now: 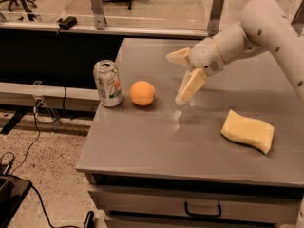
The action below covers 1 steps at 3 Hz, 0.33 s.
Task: Move orange near 7up can
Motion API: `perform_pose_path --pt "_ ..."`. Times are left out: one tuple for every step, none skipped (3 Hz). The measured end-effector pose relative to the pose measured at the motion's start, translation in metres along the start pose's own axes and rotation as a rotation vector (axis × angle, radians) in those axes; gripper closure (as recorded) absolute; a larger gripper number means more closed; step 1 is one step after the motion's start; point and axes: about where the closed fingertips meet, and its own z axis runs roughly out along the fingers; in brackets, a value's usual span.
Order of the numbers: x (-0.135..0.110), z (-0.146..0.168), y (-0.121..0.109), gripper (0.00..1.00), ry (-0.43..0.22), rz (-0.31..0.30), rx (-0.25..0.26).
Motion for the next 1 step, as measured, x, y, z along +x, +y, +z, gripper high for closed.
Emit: perform_pose_path --pt "0.0032 -0.0278 0.0117 0.0 0.036 -0.143 -0.024"
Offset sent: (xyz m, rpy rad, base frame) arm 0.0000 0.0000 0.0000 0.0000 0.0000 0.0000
